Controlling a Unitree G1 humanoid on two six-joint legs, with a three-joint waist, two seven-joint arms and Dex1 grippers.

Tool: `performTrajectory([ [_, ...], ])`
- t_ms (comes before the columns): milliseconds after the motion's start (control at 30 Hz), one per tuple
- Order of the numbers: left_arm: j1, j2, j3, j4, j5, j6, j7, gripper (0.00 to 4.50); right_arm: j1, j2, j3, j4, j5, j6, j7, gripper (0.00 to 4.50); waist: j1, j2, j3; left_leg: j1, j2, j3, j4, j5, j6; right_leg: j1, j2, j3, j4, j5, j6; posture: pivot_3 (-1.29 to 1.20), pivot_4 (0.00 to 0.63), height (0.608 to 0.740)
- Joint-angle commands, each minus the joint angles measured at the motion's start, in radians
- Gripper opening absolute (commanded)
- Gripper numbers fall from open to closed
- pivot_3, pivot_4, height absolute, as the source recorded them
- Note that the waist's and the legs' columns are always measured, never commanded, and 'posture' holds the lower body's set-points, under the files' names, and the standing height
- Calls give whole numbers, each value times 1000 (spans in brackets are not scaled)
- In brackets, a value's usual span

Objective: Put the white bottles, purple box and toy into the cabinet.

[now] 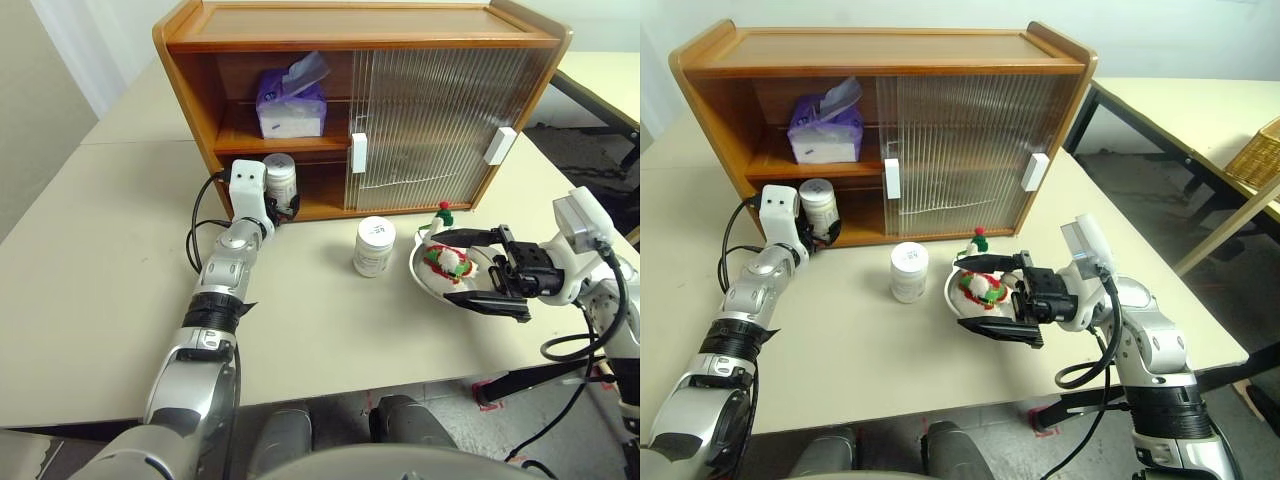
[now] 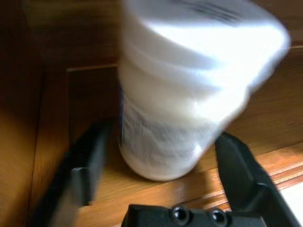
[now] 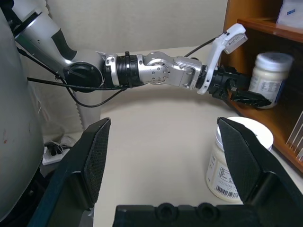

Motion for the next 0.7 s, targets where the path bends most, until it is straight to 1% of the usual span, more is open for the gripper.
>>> performTrajectory([
  [33, -9, -7, -1, -14, 4, -1, 3, 4478, 7, -3, 3, 16, -14, -20, 16, 4500, 0, 0, 0, 0, 0, 0, 0, 0, 0, 0, 0, 0, 0, 0, 0, -84, 32, 740],
  [133, 0, -8, 0, -31, 2, 5, 5, 4478, 4, -3, 4, 22, -16, -24, 21, 4500, 0, 0, 0, 0, 0, 0, 0, 0, 0, 0, 0, 0, 0, 0, 0, -83, 31, 740],
  [267, 48, -19, 1, -114, -9, 37, 9, 4478, -2, 0, 8, 19, -16, -25, 18, 4500, 0, 0, 0, 0, 0, 0, 0, 0, 0, 0, 0, 0, 0, 0, 0, -78, 30, 740],
  [600, 269, -40, 15, -471, -39, 158, 28, 4478, -13, 3, 19, -5, -12, -7, -5, 4500, -1, 0, 0, -1, -1, 2, 0, -2, 2, 0, 0, 0, -3, -1, 0, -72, 30, 740],
  [633, 286, -38, 18, -492, -40, 163, 31, 4077, -15, 3, 20, -4, -12, -6, -5, 4500, 0, 0, 0, -1, -1, 2, 0, -2, 2, 0, 0, 0, -3, -1, 0, -71, 30, 740],
  [667, 301, -37, 21, -510, -42, 168, 33, 3870, -16, 3, 21, -2, -13, -6, -4, 4500, 0, 0, 0, -1, -1, 2, 0, -3, 2, 1, 0, 0, -3, -1, 0, -71, 31, 740],
  [700, 314, -40, 26, -525, -44, 172, 41, 3516, -19, 3, 23, 0, -14, -6, -2, 4500, 0, 0, 0, -1, -1, 2, 0, -3, 2, 1, 0, 0, -3, -1, 0, -71, 31, 740],
])
